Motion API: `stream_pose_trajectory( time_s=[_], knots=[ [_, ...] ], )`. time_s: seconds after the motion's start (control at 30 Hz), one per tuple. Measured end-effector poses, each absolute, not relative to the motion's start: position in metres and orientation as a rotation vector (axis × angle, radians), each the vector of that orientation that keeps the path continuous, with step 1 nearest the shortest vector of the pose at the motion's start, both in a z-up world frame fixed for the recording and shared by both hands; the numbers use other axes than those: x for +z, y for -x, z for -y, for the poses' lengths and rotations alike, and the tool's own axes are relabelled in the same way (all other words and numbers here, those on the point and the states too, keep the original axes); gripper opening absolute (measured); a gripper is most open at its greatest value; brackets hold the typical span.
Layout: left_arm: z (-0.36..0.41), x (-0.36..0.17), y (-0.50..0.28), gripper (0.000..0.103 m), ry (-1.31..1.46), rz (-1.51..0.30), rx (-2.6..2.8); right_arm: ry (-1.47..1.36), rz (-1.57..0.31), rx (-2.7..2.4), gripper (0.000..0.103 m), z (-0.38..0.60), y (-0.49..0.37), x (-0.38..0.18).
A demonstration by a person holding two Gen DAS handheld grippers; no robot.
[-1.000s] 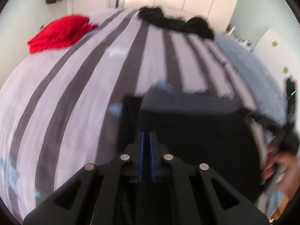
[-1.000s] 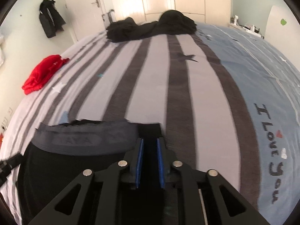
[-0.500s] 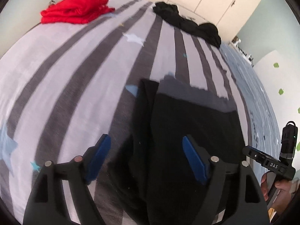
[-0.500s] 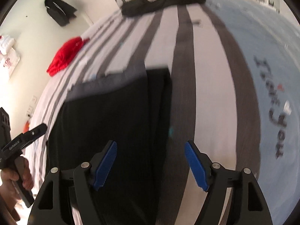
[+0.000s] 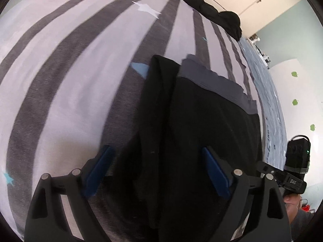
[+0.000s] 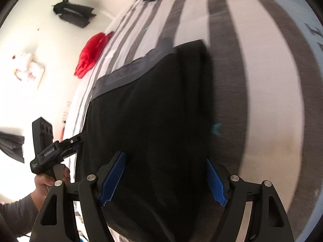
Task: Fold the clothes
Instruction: 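Grasp the folded trousers' grey waistband edge with both tools, then lift the folded black trousers and carry them toward the red garment with both tools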
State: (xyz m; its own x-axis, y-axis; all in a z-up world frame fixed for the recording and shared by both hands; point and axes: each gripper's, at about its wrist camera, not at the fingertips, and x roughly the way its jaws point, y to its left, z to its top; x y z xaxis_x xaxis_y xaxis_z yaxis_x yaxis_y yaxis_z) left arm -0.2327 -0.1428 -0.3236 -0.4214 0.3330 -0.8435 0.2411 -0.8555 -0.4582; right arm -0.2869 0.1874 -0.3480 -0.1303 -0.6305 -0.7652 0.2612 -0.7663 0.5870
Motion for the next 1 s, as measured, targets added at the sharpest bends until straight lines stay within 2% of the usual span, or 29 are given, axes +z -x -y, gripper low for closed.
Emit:
stream_pose_trajectory(
  time_s=[0.07, 0.13, 0.23, 0.4, 0.47, 0.5, 0.53, 0.6, 0.63, 0.73, 1.0],
  knots=[
    [0.141, -0.323, 0.235, 0.082, 1.658, 0.82, 2.449, -1.554, 0.471, -1.938, 0.074, -0.188, 0.295, -0.351],
    [0.141, -0.322, 0.236, 0.073, 1.651, 0.829, 2.422, -1.546, 0.538, -1.915, 0.072, -0.192, 0.303, -0.355],
    [0.138, -0.319, 0.239, 0.065, 1.648, 0.831, 2.382, -1.538, 0.545, -1.876, 0.072, -0.192, 0.31, -0.357],
    [0.117, -0.318, 0.244, 0.065, 1.646, 0.781, 2.356, -1.545, 0.543, -1.838, 0.072, -0.19, 0.315, -0.356],
    [0.107, -0.317, 0.246, 0.065, 1.648, 0.726, 2.385, -1.54, 0.537, -1.81, 0.061, -0.185, 0.317, -0.357],
    [0.105, -0.317, 0.247, 0.059, 1.643, 0.721, 2.394, -1.539, 0.529, -1.794, 0.04, -0.183, 0.318, -0.357],
    [0.106, -0.317, 0.246, 0.048, 1.63, 0.73, 2.401, -1.541, 0.519, -1.787, 0.035, -0.181, 0.319, -0.357],
    [0.111, -0.317, 0.241, 0.038, 1.614, 0.764, 2.414, -1.542, 0.525, -1.787, 0.028, -0.181, 0.319, -0.358],
    [0.112, -0.316, 0.239, 0.032, 1.608, 0.769, 2.421, -1.544, 0.534, -1.786, 0.026, -0.182, 0.319, -0.358],
    [0.108, -0.308, 0.237, 0.024, 1.604, 0.753, 2.448, -1.54, 0.536, -1.8, 0.021, -0.185, 0.317, -0.353],
    [0.122, -0.271, 0.232, 0.02, 1.527, 0.79, 2.459, -1.515, 0.499, -1.882, 0.018, -0.177, 0.313, -0.303]
  ],
)
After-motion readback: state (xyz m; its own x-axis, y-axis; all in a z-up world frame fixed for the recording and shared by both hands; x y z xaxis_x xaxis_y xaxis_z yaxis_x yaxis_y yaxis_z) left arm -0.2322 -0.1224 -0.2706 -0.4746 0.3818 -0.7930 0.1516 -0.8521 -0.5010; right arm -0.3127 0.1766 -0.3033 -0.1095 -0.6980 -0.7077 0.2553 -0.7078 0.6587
